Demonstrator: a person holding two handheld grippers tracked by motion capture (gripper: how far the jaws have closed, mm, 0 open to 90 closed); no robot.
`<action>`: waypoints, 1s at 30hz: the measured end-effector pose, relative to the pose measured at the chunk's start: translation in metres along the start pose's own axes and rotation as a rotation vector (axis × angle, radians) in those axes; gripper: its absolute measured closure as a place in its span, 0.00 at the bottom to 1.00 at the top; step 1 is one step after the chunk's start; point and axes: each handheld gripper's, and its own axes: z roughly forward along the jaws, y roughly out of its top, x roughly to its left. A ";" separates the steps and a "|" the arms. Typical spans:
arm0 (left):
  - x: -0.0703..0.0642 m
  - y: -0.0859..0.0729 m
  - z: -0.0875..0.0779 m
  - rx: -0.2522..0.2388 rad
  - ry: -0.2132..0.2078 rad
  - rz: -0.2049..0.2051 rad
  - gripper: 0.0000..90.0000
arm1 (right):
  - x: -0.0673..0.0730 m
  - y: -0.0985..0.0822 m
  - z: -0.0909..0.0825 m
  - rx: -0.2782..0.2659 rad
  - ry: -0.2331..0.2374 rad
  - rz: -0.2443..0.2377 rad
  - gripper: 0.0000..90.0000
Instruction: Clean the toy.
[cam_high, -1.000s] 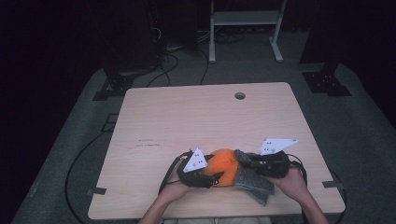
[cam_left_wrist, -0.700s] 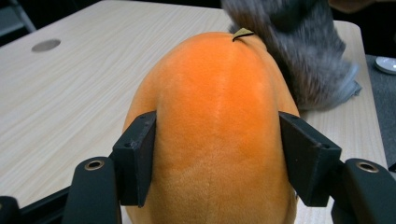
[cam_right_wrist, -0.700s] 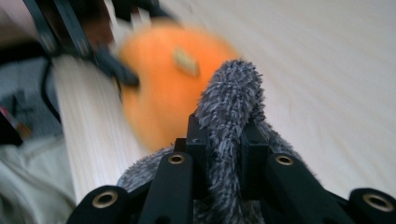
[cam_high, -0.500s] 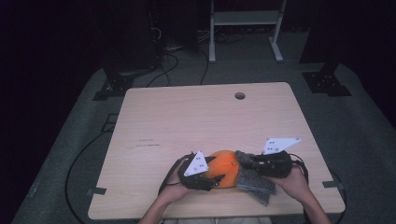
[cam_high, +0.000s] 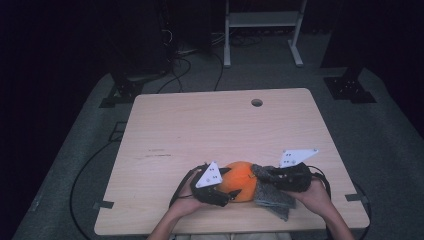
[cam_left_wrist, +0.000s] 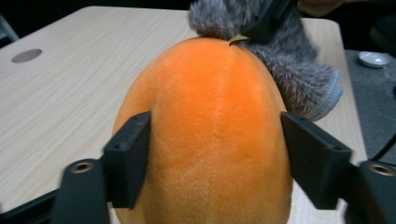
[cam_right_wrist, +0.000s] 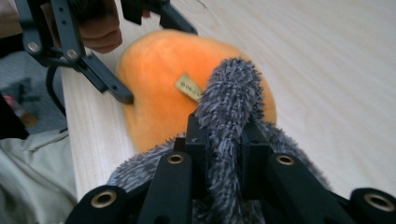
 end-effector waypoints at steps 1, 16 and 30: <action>0.002 0.000 -0.001 0.000 -0.004 -0.019 0.27 | -0.001 -0.003 0.000 0.003 0.001 0.007 0.86; -0.007 0.006 0.004 0.020 -0.015 0.031 0.27 | 0.026 0.016 0.009 0.003 -0.001 -0.101 0.86; -0.007 0.010 0.004 0.017 -0.015 0.008 0.22 | 0.027 0.015 0.005 0.011 -0.005 -0.104 0.86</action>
